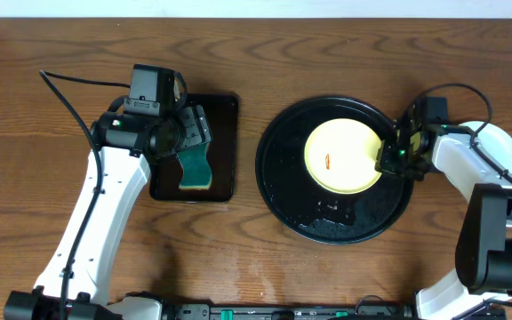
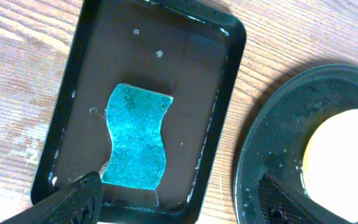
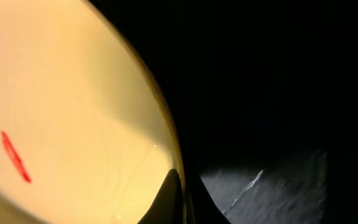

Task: Clean dirty plates on tray and stack at the side
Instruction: 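Grasp the yellow plate rim with the right gripper and tilt it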

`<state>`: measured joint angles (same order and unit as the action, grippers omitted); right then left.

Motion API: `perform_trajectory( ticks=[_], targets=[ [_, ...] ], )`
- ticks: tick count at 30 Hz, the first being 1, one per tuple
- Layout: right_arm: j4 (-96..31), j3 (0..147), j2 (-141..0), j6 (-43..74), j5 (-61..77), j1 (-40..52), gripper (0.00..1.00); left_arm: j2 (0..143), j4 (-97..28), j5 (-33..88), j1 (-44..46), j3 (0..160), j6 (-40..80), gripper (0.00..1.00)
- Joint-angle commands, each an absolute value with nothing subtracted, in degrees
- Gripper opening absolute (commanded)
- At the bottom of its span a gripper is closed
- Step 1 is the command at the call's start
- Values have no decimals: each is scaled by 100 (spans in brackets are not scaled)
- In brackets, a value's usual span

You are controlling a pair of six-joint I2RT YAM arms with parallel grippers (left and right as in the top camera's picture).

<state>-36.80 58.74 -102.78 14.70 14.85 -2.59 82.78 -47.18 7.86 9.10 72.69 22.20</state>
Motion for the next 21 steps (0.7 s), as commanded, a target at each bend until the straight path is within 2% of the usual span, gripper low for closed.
perform_trajectory(
  ticks=[1, 8, 9, 11, 12, 14, 16, 19, 21],
  targets=[
    [-3962, 5837, -9776, 2154, 1959, -51, 1, 8294, -4729, 838, 906, 7363, 2165, 80],
    [-4670, 5835, -9332, 3208, 1426, 399, 1, 8294, -4729, 838, 906, 7363, 2165, 81],
    [-4696, 5835, -9334, 3260, 1347, 471, 7, 8294, -4729, 838, 906, 7363, 2165, 80],
    [-4674, 5835, -9334, 3260, 1188, 598, 31, 8294, -4729, 838, 906, 7363, 2165, 81],
    [-4615, 5837, -9332, 3249, 1063, 633, 36, 8294, -4729, 838, 906, 7363, 2165, 80],
    [-4421, 5839, -9332, 2853, 943, 639, 38, 8294, -4729, 838, 906, 7363, 2165, 81],
    [-4007, 5839, -9332, 1839, 926, 602, 33, 8294, -4729, 838, 906, 7363, 2165, 80],
    [-3717, 5839, -9332, 648, 913, 593, 33, 8294, -4729, 838, 906, 7363, 2165, 81],
    [-3577, 5837, -9345, 43, 827, 593, 37, 8294, -4729, 838, 906, 7363, 2165, 80]
  ],
)
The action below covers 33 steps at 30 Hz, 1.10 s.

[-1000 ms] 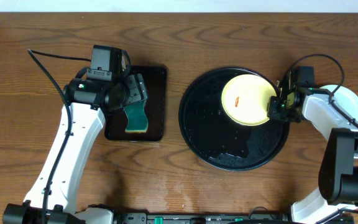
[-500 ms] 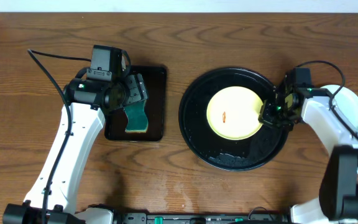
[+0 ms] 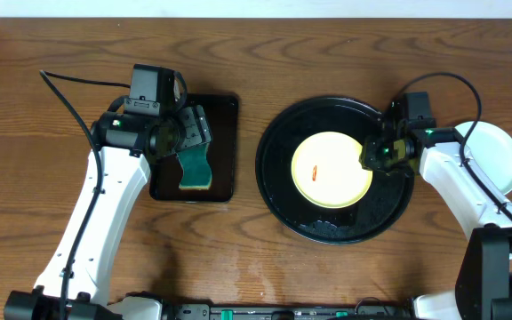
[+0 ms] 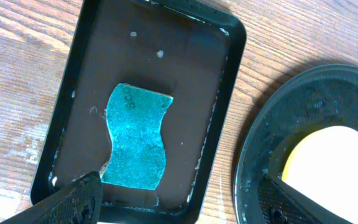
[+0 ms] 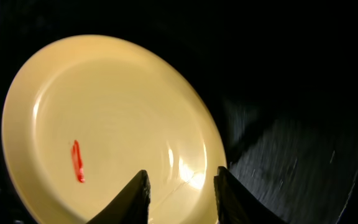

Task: Clean dirty plates on tray and stack at the side
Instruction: 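Grasp the yellow plate rim with the right gripper and tilt it, then pick up the sponge with the left gripper and bring it to the yellow plate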

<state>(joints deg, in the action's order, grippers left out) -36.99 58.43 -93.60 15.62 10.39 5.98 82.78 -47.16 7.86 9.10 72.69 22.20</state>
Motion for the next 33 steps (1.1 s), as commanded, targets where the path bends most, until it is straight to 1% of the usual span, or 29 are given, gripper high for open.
perform_trajectory(
  ticks=[1, 2, 4, 6, 7, 10, 11, 13, 16, 17, 22, 23, 25, 26, 29, 30, 33],
  targets=[
    [-3538, 5837, -9358, -27, 788, 593, 41, 8294, -4727, 838, 906, 7363, 2165, 81],
    [-3505, 5837, -9391, -30, 773, 596, 43, 8294, -4727, 838, 906, 7363, 2165, 81],
    [-3507, 5837, -9478, -19, 777, 596, 39, 8294, -4729, 838, 906, 7363, 2165, 81],
    [-3516, 5835, -9771, 189, 797, 593, 38, 8294, -4731, 858, 906, 7363, 2167, 81],
    [-3518, 5835, -9863, 316, 845, 596, 36, 8294, -4731, 858, 906, 7363, 2167, 81],
    [-3553, 5835, -10073, 342, 1098, 604, 23, 8294, -4901, 860, 906, 7363, 2167, 80],
    [-3544, 5835, -10147, 423, 1090, 609, 20, 8294, -4917, 860, 906, 7363, 2167, 80],
    [-3518, 5835, -10219, 532, 1048, 609, 18, 8296, -4925, 858, 906, 7363, 2165, 81],
    [-3487, 5835, -10287, 727, 1031, 602, 3, 8296, -5030, 856, 906, 7321, 2165, 81],
    [-3489, 5835, -10289, 775, 1004, 598, 1, 8305, -5057, 856, 906, 7299, 2167, 80],
    [-3415, 5835, -10291, 1068, 711, 600, 1, 8315, -5118, 854, 906, 7089, 2165, 80],
    [-3356, 5835, -10291, 1066, 757, 602, 3, 8318, -5116, 854, 906, 7026, 2165, 81],
    [-3293, 5835, -10318, 1063, 757, 613, 11, 8318, -5113, 854, 906, 6978, 2165, 80],
    [-3260, 5835, -10339, 1052, 755, 622, 12, 8318, -5113, 851, 906, 6963, 2165, 80],
    [-3183, 5835, -10447, 954, 854, 633, 6, 8318, -5116, 836, 906, 6930, 2165, 81],
    [-3181, 5835, -10473, 954, 906, 633, 2, 8318, -5116, 836, 906, 6921, 2163, 81],
    [-3208, 5835, -10479, 958, 972, 633, 1, 8322, -5087, 836, 908, 6862, 2163, 80]
  ],
)
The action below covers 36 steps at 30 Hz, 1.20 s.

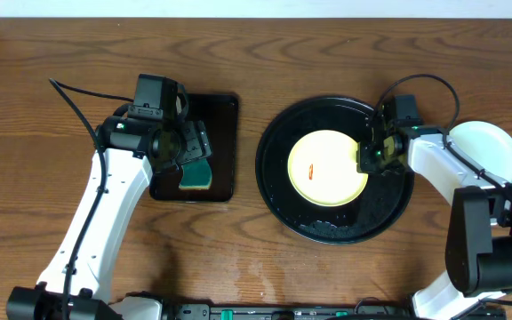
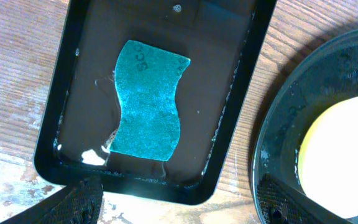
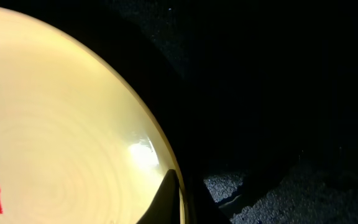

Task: Clean dirty plates on tray and stack at the side
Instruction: 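Pick up the sponge with the left gripper and bring it to the yellow plate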

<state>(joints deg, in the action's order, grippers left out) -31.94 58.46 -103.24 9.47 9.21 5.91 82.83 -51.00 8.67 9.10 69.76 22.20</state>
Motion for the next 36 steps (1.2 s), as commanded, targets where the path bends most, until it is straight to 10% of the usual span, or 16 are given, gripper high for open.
perform_trajectory(
  ticks=[1, 18, 24, 36],
  targets=[
    [-3210, 5835, -10477, 961, 972, 631, 1, 8331, -5061, 829, 906, 6836, 2163, 80],
    [-3621, 5835, -10471, 1173, 996, 648, 1, 10377, -3454, 338, 906, 6344, 2163, 51],
    [-3642, 5835, -10471, 1173, 996, 648, 1, 10910, -3251, 344, 906, 6344, 2163, 8],
    [-3691, 5835, -10471, 1173, 996, 648, 1, 9955, -3732, 344, 906, 6471, 2161, 16]
  ],
)
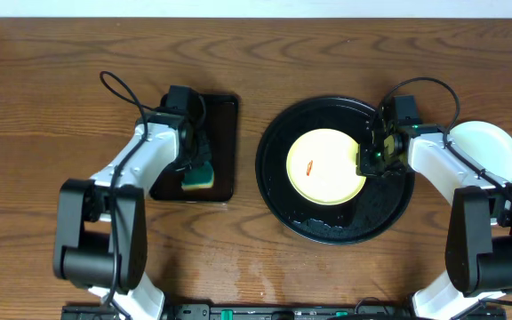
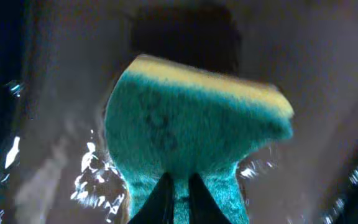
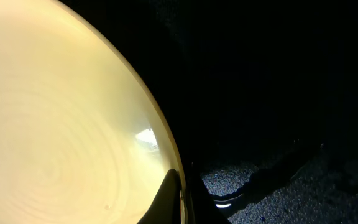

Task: Clean dirty plates on tray and stack at the side
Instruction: 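Pick up the sponge with the left gripper and bring it to the yellow plate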

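A yellow plate [image 1: 325, 167] with a small red smear [image 1: 309, 165] lies on the round black tray [image 1: 278, 191]. My right gripper [image 1: 366, 164] is shut on the plate's right rim [image 3: 169, 163], one finger above and one below. My left gripper [image 1: 194, 162] is down in the small rectangular black tray [image 1: 225, 133], shut on the teal-and-yellow sponge [image 2: 191, 124]; its fingertips pinch the teal face near the sponge's waist. Water glistens around the sponge.
A white plate [image 1: 492, 153] sits on the table at the right edge, beside the round tray. Wood tabletop surrounds both trays. The right arm's cable loops above the round tray's right rim.
My left gripper was open and high above the sponge tray; now it is low in the tray and shut on the sponge. The right gripper still grips the yellow plate's rim.
At first my right gripper was shut on the plate's rim, with the plate toward the tray's right. Then it stood open above the plate, which lay nearer the middle. Then it was shut on the rim again. The left gripper stayed open above the sponge until now.
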`<state>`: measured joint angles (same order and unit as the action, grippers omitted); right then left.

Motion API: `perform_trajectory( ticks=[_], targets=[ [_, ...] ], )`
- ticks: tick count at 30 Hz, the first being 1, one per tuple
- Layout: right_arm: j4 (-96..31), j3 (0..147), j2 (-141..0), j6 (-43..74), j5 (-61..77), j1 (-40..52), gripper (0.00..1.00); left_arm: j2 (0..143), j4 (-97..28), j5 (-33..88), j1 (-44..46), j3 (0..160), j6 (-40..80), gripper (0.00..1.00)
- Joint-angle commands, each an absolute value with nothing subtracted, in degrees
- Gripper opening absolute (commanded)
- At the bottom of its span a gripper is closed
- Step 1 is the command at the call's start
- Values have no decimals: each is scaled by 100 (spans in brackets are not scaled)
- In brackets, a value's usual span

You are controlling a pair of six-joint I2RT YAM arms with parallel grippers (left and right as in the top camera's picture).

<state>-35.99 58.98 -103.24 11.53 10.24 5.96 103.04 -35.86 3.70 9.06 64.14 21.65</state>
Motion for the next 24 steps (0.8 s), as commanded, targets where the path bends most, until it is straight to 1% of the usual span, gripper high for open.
perform_trajectory(
  ticks=[1, 2, 3, 8, 10, 12, 14, 16, 17, 19, 20, 24],
  targets=[
    [-3691, 5835, -10471, 1173, 996, 648, 1, 9839, -3798, 344, 906, 6471, 2161, 43],
    [-3691, 5835, -10471, 1173, 996, 648, 1, 9747, -3874, 344, 906, 6471, 2161, 50],
    [-3691, 5835, -10471, 1173, 996, 648, 1, 9684, -3951, 344, 906, 6471, 2161, 52],
    [-3691, 5835, -10471, 1173, 996, 648, 1, 9679, -4283, 543, 908, 6377, 2165, 55],
    [-3691, 5835, -10471, 1175, 996, 648, 1, 9751, -4250, 556, 932, 6235, 2167, 57],
    [-3691, 5835, -10471, 1175, 996, 648, 1, 9843, -4075, 556, 950, 6034, 2165, 56],
    [-3691, 5835, -10471, 1175, 996, 648, 1, 9931, -3826, 556, 969, 5808, 2165, 47],
    [-3693, 5835, -10471, 1175, 996, 648, 1, 10009, -3551, 558, 974, 5590, 2165, 41],
    [-3697, 5835, -10471, 1175, 996, 648, 1, 10053, -3385, 556, 974, 5468, 2165, 36],
    [-3708, 5835, -10471, 1175, 996, 648, 1, 10136, -3148, 478, 972, 5304, 2145, 12],
    [-3710, 5835, -10471, 1175, 996, 648, 1, 10160, -3111, 397, 972, 5295, 2117, 8],
    [-3712, 5835, -10471, 1175, 1076, 648, 1, 10158, -3124, 276, 965, 5367, 2032, 7]
  ],
)
